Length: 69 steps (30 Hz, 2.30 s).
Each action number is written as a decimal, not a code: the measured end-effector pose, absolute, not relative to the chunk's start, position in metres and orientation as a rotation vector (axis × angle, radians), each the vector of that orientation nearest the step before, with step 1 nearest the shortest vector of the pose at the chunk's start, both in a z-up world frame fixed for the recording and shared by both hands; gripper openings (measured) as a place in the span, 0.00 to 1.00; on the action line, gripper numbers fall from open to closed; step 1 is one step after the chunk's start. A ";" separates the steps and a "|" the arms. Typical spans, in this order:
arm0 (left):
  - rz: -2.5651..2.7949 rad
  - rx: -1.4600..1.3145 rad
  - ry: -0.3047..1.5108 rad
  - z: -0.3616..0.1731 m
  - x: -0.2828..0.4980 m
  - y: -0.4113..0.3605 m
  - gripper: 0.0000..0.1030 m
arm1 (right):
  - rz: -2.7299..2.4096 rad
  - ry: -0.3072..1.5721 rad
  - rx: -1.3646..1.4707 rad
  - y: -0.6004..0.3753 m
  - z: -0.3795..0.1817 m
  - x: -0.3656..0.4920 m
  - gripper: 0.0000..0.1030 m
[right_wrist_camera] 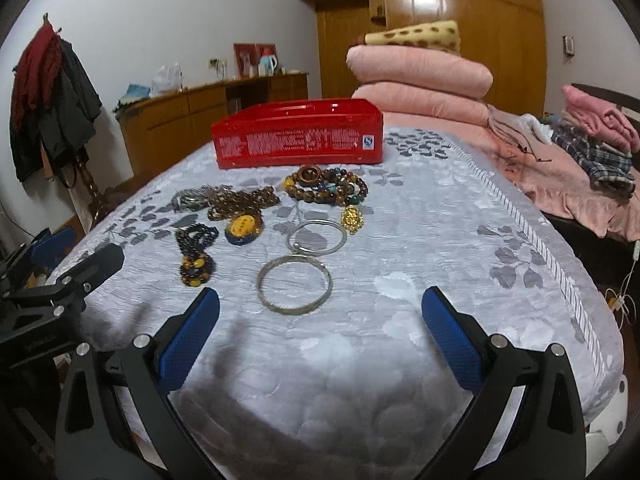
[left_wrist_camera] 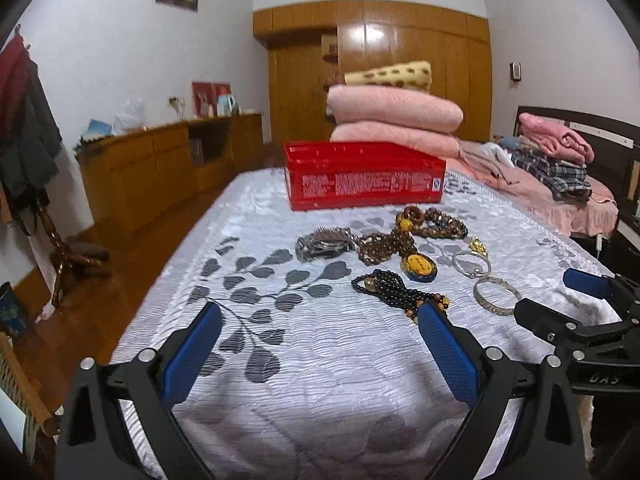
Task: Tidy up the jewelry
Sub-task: 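Grasp the black bead necklace with the left tool while the right tool grasps a silver bangle, then lift the necklace and bangle and carry both over the red tray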
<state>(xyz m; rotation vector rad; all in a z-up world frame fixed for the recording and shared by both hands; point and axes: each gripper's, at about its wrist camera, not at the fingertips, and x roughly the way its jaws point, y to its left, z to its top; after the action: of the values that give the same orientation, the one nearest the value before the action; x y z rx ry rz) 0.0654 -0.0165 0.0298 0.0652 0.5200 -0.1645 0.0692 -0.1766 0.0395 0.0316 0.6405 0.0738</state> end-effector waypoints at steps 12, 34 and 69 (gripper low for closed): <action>-0.221 0.047 0.651 0.028 0.096 -0.035 0.86 | 0.145 0.784 -0.009 -0.172 0.030 0.106 0.69; -0.279 0.038 0.834 0.015 0.130 -0.075 0.44 | 0.126 0.777 0.055 -0.208 0.043 0.107 0.46; -0.319 -0.124 0.652 0.079 0.191 -0.028 0.22 | 0.161 0.674 0.038 -0.191 0.098 0.188 0.46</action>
<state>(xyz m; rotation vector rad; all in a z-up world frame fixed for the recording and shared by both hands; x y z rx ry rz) 0.1911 -0.0277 0.0787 -0.1243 0.6522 -0.3189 0.1883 -0.1907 0.0984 0.0376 0.6745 0.1607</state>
